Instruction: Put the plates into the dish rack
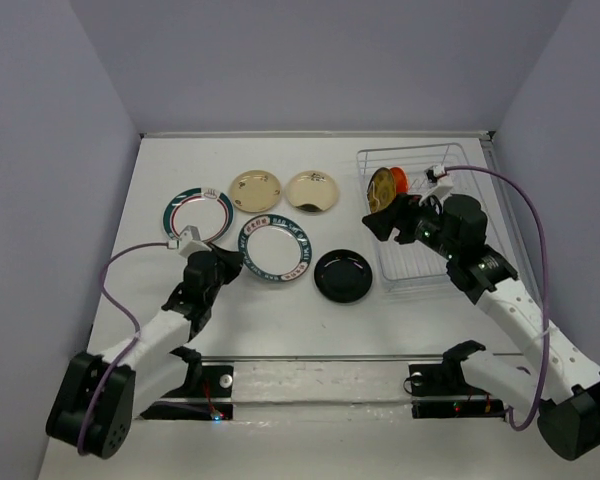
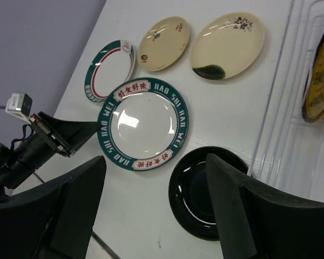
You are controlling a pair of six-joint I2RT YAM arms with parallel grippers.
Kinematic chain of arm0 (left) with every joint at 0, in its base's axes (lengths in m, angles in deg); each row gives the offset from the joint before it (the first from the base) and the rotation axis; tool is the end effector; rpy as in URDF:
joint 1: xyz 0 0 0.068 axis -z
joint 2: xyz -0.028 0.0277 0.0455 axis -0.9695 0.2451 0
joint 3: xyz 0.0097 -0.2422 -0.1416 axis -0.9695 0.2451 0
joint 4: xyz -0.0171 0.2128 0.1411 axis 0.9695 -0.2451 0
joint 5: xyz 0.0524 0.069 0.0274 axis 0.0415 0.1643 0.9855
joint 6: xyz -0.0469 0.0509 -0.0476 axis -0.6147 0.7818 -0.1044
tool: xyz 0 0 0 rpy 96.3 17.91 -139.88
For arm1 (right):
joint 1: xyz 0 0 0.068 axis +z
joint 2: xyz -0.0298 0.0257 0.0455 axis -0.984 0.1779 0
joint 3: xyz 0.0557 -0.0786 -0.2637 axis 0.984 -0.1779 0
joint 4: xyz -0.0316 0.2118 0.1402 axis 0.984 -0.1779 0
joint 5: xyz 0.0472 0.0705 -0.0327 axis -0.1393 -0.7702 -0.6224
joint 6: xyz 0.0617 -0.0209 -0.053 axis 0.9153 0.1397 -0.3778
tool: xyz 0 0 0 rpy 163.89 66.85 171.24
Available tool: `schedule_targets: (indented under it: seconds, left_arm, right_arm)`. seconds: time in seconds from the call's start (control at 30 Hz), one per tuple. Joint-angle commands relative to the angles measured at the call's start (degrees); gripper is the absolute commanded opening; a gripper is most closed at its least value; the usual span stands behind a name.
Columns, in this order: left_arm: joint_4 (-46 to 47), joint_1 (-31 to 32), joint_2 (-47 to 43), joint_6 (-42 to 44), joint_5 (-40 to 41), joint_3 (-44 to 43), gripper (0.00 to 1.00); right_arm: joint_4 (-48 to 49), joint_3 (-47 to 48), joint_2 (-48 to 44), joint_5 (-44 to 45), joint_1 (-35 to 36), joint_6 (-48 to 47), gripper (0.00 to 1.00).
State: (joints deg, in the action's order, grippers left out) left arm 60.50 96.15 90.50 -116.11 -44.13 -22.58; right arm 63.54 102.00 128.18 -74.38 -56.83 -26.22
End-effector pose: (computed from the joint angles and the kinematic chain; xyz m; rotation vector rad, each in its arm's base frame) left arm 0.2168 -0.0697 0.1696 -0.6184 1.8334 -0.7327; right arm 0.2140 0.1088 0.3303 -0.0816 1.8916 0.8326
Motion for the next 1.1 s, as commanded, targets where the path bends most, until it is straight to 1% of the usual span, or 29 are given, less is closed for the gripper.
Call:
schedule_targets:
  seconds: [0.0,0.13,0.27,0.37,0.43,0.5,0.63,0.7,0.83,0.87,0.93,0.97,1.0,1.03,1.07]
  left_arm:
    - [-7.3,0.58,-14.31,2.61,2.27,-0.14,0.06]
    - [-14.42,0.67,-24.41,4.54,2.19,-4.78,0.06]
    - [-17.95,0.67,-29.52,5.08,0.69,-7.43,0.06]
    - [-18.22,0.67,-31.81,4.29,-3.6,-8.75,0.06]
    - [-17.26,0.58,-32.09,3.85,-5.98,-9.71,0.06]
    - [-15.59,0.75,-31.74,3.58,-10.28,-9.9,0.06]
    - [-13.57,0.67,-30.24,3.49,-13.54,-11.74,0.06]
    - [-11.12,0.75,-30.41,2.8,-15.56,-12.27,0.06]
    - [-9.09,0.67,-30.5,1.91,-19.17,-13.85,0.06]
    - [-8.91,0.67,-30.42,1.82,-20.13,-14.11,0.06]
    - [-8.29,0.67,-30.24,1.65,-20.66,-14.73,0.06]
    - [-7.94,0.67,-30.07,1.65,-21.28,-14.9,0.06]
    - [-7.68,0.67,-29.98,1.65,-21.54,-15.08,0.06]
    - [-7.33,0.67,-29.89,1.56,-21.89,-15.26,0.06]
    - [-6.54,0.67,-29.28,1.56,-22.33,-15.52,0.06]
  right_arm:
    - [6.71,0.79,3.44,-8.38,1.33,1.66,0.8]
    - [8.55,1.75,8.36,-8.47,3.79,1.74,0.81]
    - [12.42,2.54,12.14,-8.04,6.87,2.8,0.82]
    - [14.09,4.03,17.06,-7.95,8.02,2.8,0.83]
    - [15.23,5.09,19.0,-8.65,8.02,2.8,0.84]
    - [15.59,6.05,22.15,-8.65,8.02,2.71,0.84]
    - [15.59,8.52,26.64,-8.39,8.02,1.39,0.84]
    - [14.8,9.92,27.88,-6.81,8.02,1.04,0.84]
    - [13.92,11.15,30.17,-7.33,8.02,1.22,0.84]
    - [13.83,11.33,30.35,-7.85,8.02,1.3,0.82]
    - [14.18,11.86,30.35,-8.91,8.02,1.48,0.75]
    - [14.36,11.95,30.35,-9.09,8.02,1.57,0.74]
    - [14.36,12.04,30.17,-9.26,8.02,1.65,0.7]
    - [14.36,12.12,30.08,-9.79,8.02,1.66,0.64]
    - [14.62,12.04,29.65,-10.84,8.02,2.09,0.48]
